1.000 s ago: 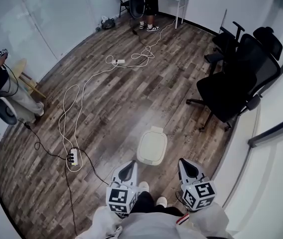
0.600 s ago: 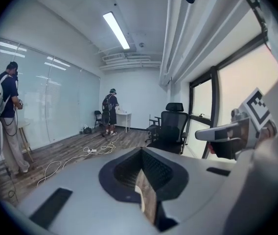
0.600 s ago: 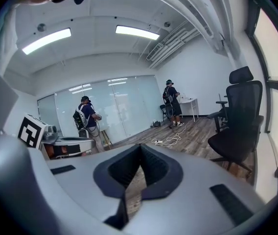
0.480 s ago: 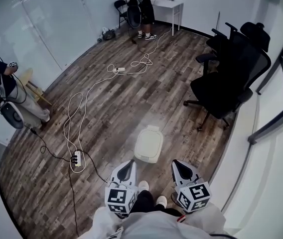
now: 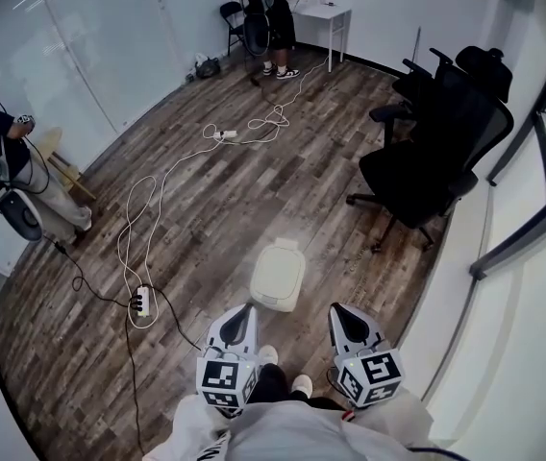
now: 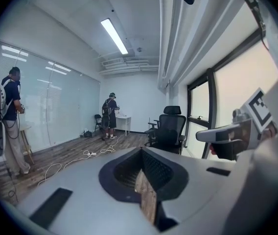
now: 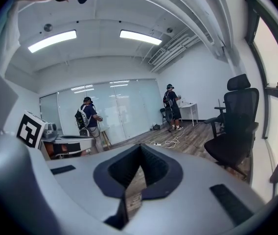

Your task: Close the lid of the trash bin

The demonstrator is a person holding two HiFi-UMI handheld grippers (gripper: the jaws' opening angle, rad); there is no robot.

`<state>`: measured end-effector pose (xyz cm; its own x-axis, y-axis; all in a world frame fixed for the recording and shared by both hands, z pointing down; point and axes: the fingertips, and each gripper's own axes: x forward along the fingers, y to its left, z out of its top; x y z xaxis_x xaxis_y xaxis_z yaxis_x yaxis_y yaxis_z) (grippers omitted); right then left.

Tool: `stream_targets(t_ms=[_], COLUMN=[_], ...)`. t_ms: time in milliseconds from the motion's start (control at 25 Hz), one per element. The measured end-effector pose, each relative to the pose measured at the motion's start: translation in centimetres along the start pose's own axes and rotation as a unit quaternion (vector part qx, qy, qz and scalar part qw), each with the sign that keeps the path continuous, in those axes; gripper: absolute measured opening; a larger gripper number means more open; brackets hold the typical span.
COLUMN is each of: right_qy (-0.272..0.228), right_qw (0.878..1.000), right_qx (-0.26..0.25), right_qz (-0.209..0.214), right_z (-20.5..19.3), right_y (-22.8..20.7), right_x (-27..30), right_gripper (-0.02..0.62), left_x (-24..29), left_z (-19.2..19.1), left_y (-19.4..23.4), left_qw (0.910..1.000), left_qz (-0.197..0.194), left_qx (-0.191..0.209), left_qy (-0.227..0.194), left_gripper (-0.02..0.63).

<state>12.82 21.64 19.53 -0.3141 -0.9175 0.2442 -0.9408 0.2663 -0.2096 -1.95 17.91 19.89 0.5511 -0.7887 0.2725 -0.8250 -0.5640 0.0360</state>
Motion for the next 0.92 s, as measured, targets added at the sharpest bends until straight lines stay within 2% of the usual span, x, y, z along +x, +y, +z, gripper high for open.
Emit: stream_targets(t_ms=[600,920], right_qy=[-0.004,0.003], right_qw=[1.000,1.000], right_qx=[-0.002,0.000], right_qz=[-0.001,-0.007], right_z=[1.6,1.9], right_y=[0.0,-0.2], right_x=[2.8,4.2], right_gripper=[0.023,0.023], left_x=[1.6,2.3], left_z=[1.8,1.6], left_y=[2.8,3.0], left_qw=[0.9998,1.0000], left_qz=[0.014,0.005], left_qx=[0.001,-0.002], left_qy=[-0.010,-0.004], left_gripper=[0.005,0.005])
